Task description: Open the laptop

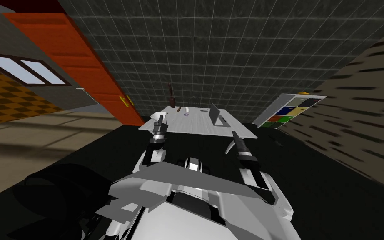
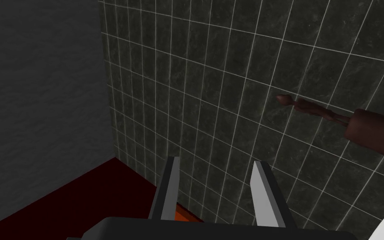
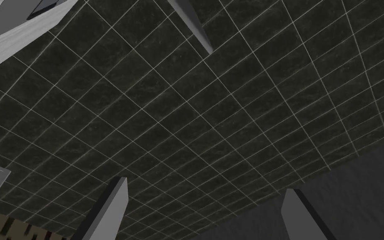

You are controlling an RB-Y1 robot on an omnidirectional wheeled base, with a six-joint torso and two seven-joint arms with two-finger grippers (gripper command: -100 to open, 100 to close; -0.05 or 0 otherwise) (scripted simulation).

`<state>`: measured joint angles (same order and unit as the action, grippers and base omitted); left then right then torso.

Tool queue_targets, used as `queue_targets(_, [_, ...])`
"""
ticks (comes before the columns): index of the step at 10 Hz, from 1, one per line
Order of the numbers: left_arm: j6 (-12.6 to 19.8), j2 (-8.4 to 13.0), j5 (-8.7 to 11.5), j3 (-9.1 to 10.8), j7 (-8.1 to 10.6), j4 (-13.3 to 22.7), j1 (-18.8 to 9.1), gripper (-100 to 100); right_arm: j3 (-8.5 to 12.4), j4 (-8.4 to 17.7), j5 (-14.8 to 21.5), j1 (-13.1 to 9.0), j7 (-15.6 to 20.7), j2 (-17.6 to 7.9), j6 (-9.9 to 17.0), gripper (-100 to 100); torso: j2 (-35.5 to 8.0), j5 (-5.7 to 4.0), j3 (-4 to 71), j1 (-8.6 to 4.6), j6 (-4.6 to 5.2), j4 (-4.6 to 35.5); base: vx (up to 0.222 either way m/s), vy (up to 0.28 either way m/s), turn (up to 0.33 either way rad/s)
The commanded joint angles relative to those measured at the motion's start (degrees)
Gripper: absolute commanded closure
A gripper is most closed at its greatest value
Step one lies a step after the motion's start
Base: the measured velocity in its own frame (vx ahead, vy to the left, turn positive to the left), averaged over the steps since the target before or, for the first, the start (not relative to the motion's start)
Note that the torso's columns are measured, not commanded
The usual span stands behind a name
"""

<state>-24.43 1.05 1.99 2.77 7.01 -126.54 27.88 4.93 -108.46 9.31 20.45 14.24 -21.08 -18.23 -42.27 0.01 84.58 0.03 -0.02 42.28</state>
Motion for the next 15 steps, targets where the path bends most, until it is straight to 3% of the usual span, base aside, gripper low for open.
queue_targets(1, [0.00,0.00,0.00,0.01,0.00,0.00,0.01,0,0.74,2.94,1.99,-1.63,3.80,-2.28,1.57,-100,0.01,-0.01,0.00,-0.04,0.04,-0.01,-0.008,0.040,0.154])
queue_targets(2, [0.00,0.00,0.00,0.00,0.00,0.00,0.00,0,1.20,4.73,3.24,-2.55,5.50,-3.74,2.47,-100,0.00,-0.01,0.00,-0.05,0.01,0.00,-0.010,0.055,0.266])
queue_targets(3, [0.00,0.00,0.00,0.00,0.00,0.00,0.00,0,1.20,4.73,3.24,-2.55,5.92,-3.74,2.47,-100,-0.01,0.00,-0.01,0.00,0.00,0.00,-0.005,0.040,0.111])
queue_targets(5, [0.00,0.00,0.00,0.00,0.00,0.00,0.00,0,2.11,8.55,5.75,-4.46,9.72,-6.75,4.32,-100,-0.02,-0.02,-0.01,-0.05,0.01,0.00,-0.008,0.046,0.229])
queue_targets(6, [0.00,0.00,0.00,0.00,0.00,0.00,0.00,0,2.11,8.55,5.75,-4.46,10.19,-6.75,4.32,-100,-0.01,0.00,-0.01,-0.01,-0.01,0.00,0.000,0.040,0.096])
queue_targets(9, [0.00,0.00,0.00,0.00,0.00,0.00,0.00,0,3.48,14.66,9.56,-7.47,15.83,-11.29,7.24,-100,-0.01,0.00,-0.01,0.03,-0.02,0.00,-0.007,0.059,0.227])
queue_targets(10, [0.00,0.00,0.00,0.00,0.00,0.00,0.01,0,3.48,14.87,9.56,-7.47,16.66,-11.50,7.24,-100,-0.03,0.02,-0.02,0.03,0.03,0.01,-0.007,0.049,0.089])
queue_targets(15, [0.00,0.00,0.00,0.01,0.00,0.00,0.01,0,5.29,23.19,14.61,-11.67,24.56,-18.25,11.30,-100,-0.04,-0.01,-0.02,-0.05,-0.01,0.01,0.003,0.048,0.192])
